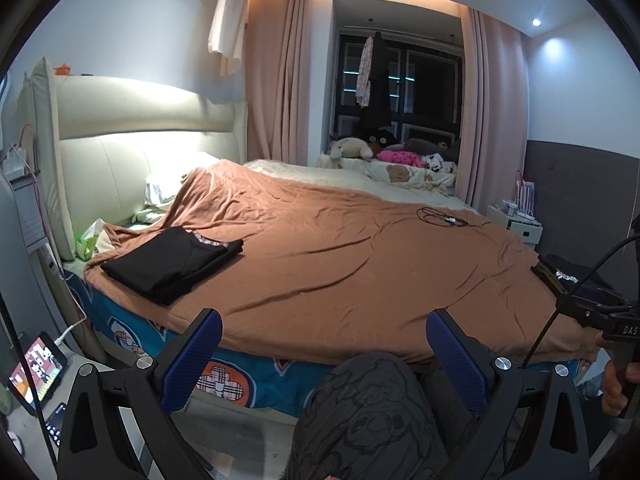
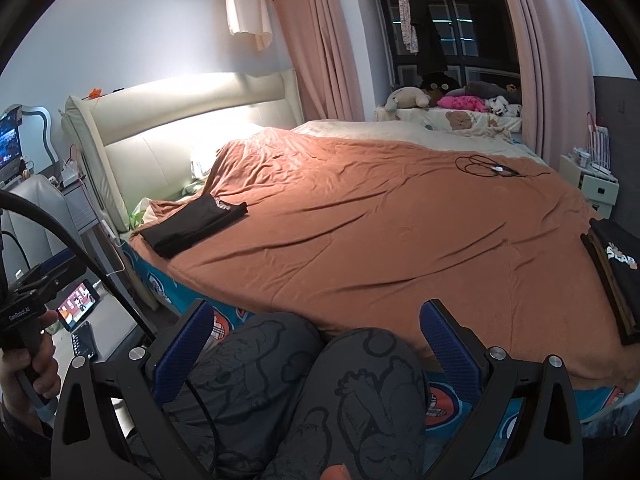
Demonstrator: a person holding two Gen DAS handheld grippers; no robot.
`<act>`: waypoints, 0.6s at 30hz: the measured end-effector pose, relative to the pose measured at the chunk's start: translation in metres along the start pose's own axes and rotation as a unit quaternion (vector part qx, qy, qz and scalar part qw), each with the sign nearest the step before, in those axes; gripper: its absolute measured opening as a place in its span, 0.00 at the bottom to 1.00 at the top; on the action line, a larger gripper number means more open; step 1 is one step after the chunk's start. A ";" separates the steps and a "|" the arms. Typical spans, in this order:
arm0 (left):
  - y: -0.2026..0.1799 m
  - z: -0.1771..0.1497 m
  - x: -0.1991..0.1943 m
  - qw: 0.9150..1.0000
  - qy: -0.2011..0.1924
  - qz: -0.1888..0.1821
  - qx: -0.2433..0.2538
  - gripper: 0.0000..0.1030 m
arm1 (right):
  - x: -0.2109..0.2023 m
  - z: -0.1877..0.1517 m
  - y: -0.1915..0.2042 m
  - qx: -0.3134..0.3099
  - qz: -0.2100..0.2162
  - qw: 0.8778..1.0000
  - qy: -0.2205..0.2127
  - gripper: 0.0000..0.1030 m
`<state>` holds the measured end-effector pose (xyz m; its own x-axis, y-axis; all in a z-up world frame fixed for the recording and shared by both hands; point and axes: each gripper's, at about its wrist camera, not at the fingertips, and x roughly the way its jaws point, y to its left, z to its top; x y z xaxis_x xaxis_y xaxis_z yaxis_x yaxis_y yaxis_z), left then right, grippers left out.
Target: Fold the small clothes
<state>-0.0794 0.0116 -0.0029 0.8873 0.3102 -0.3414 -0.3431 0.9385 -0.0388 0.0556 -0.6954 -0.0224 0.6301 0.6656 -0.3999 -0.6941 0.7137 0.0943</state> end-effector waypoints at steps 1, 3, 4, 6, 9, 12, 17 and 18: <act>0.000 0.001 -0.001 1.000 -0.001 -0.001 0.000 0.99 | 0.000 0.000 0.000 -0.001 -0.001 1.000 0.001 1.00; 0.000 0.001 -0.003 1.000 -0.003 -0.003 -0.001 0.99 | 0.000 -0.001 0.000 -0.001 0.000 1.000 0.001 1.00; 0.001 0.001 -0.003 1.000 -0.002 -0.004 -0.002 1.00 | 0.000 0.000 0.000 -0.001 0.001 1.000 0.000 1.00; 0.002 0.000 -0.001 1.000 -0.001 -0.005 -0.002 1.00 | -0.001 0.000 0.000 -0.001 0.002 1.000 -0.001 1.00; 0.002 -0.001 -0.002 1.000 -0.001 -0.005 -0.004 0.99 | -0.001 -0.001 -0.003 0.000 0.002 1.000 0.001 1.00; 0.001 -0.001 -0.002 1.000 -0.001 -0.006 -0.002 0.99 | -0.002 -0.002 -0.006 0.003 0.001 1.000 0.001 1.00; 0.000 -0.003 -0.006 1.000 -0.002 -0.007 -0.003 0.99 | -0.009 -0.004 -0.009 0.004 0.000 1.000 -0.006 1.00; 0.000 -0.003 -0.007 1.000 -0.003 -0.008 -0.004 0.99 | -0.010 -0.006 -0.009 0.003 -0.001 1.000 -0.007 1.00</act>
<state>-0.0863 0.0090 -0.0036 0.8941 0.2966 -0.3356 -0.3319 0.9419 -0.0518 0.0538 -0.7101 -0.0243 0.6360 0.6681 -0.3863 -0.6910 0.7159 0.1003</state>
